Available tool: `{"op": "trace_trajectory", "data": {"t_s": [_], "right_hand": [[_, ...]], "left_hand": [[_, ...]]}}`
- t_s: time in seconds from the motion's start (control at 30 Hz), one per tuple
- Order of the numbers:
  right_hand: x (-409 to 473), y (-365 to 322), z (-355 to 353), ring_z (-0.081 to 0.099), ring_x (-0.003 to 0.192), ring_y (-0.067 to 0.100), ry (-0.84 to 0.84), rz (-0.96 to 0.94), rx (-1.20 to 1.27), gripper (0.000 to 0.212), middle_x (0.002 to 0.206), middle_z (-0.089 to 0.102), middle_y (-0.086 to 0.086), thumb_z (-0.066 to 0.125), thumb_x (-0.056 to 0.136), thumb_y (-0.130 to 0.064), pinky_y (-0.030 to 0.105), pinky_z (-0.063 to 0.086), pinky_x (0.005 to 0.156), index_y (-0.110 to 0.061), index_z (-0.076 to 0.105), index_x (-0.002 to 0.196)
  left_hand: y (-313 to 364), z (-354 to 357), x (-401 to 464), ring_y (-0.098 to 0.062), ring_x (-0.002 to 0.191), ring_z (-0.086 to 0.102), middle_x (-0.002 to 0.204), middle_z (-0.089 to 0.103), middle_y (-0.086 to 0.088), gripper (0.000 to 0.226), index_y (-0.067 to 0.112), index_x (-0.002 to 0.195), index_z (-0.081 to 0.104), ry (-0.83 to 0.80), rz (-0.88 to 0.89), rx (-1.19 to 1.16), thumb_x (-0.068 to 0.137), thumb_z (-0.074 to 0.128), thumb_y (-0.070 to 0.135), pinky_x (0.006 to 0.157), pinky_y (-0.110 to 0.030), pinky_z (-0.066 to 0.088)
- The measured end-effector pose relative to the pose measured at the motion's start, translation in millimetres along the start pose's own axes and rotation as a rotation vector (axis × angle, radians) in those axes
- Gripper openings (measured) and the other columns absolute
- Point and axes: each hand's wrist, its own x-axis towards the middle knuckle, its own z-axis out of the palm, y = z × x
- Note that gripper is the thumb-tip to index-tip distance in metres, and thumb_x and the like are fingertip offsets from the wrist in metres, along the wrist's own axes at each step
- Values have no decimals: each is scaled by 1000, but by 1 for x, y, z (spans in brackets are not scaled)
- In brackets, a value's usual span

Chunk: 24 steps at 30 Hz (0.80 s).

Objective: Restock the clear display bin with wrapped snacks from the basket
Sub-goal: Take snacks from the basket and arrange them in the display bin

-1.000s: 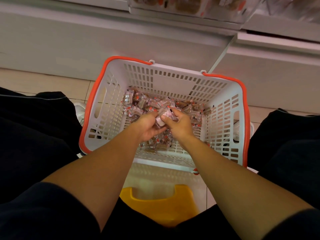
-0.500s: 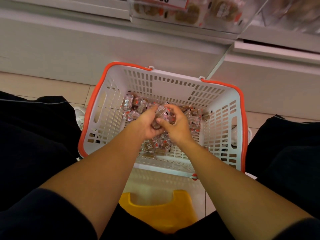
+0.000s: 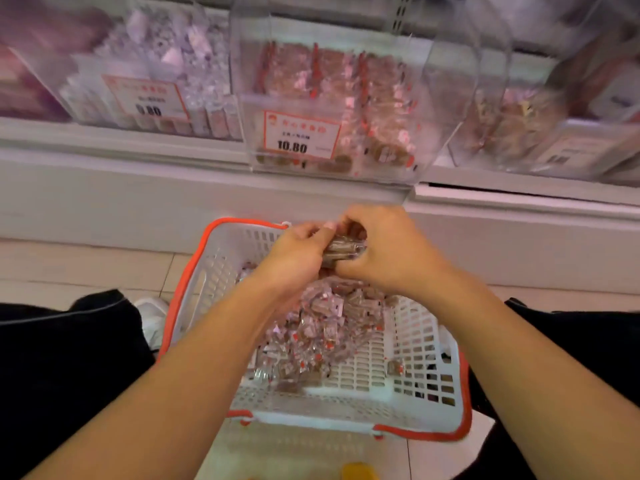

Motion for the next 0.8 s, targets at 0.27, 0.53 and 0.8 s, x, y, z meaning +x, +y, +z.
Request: {"op": "trace_trajectory", "data": {"t_s": [0.27,0.53,0.8], "right_hand": [[16,-34,-152,54,69,10,164,-235,-50,31,79,63,-7,69,63,-35,27,45,66,-19,64,89],[86,3,-205,64,78,6,-37,-100,-97,34,85,68,-10,70,63,-35,37,53,76,-27,67,95],[118,5,-213,50,67,2,-207,-117,-416,30,71,57,-12,72,60,-46,36,50,61,-30,58,81]], "left_hand": [[151,30,-30,-18,86,72,93,75,-11,18,13,99,66,-229,335,228,97,54,27,77,-30,60],[221,11,66,-2,68,64,75,71,8,5,26,85,70,-204,761,1061,81,74,26,64,-16,51],[192,30,119,-4,68,60,71,61,15,48,27,79,62,-461,699,1613,61,72,70,62,-25,50]]}}
